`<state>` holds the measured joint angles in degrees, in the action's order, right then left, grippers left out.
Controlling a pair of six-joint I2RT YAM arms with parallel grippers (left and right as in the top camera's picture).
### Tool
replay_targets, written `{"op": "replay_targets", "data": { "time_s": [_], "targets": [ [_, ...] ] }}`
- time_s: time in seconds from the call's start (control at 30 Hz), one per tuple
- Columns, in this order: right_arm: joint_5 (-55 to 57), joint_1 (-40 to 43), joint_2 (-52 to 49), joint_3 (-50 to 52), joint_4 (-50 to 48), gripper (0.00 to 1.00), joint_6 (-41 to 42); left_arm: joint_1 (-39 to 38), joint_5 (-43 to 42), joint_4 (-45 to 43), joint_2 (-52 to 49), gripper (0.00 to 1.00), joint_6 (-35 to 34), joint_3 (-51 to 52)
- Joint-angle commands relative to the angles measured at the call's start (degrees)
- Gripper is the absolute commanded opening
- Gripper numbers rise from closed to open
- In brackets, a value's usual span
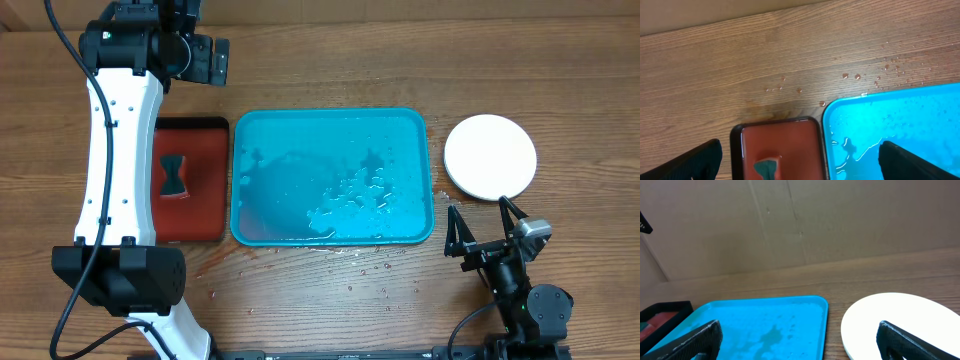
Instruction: Clean dirty plates on tray and stack at the side
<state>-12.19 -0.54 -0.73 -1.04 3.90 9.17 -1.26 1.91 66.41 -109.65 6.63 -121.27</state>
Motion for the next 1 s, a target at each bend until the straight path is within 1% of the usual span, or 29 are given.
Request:
{"op": "replay_targets", "data": {
  "time_s": [0.0, 0.6, 0.73, 0.83, 0.97],
  "targets": [
    [-0.55, -0.52, 0.57, 0.59, -0.39, 1.0, -0.02, -0.04, -0.66, 0.02, 0.26, 1.0, 0.44, -0.37],
    [-0.55, -0.52, 0.57, 0.59, -0.39, 1.0, -0.02, -0.07, -0.48, 0.04, 0.9, 1.0, 0.44, -0.33],
    [-0.55, -0.52, 0.57, 0.59, -0.39, 1.0, -0.04, -0.07, -0.33, 0.13, 3.85, 1.0, 0.52, -0.33],
    [-0.55, -0.52, 0.57, 0.59, -0.39, 1.0, -0.02, -0.07, 3.04, 1.38, 8.35, 1.0, 1.31, -0.33],
    [-0.55, -0.52, 0.57, 0.59, -0.39, 1.0, -0.02, 0.13, 2.47, 2.05, 15.34, 1.0, 1.05, -0.13]
  ]
}}
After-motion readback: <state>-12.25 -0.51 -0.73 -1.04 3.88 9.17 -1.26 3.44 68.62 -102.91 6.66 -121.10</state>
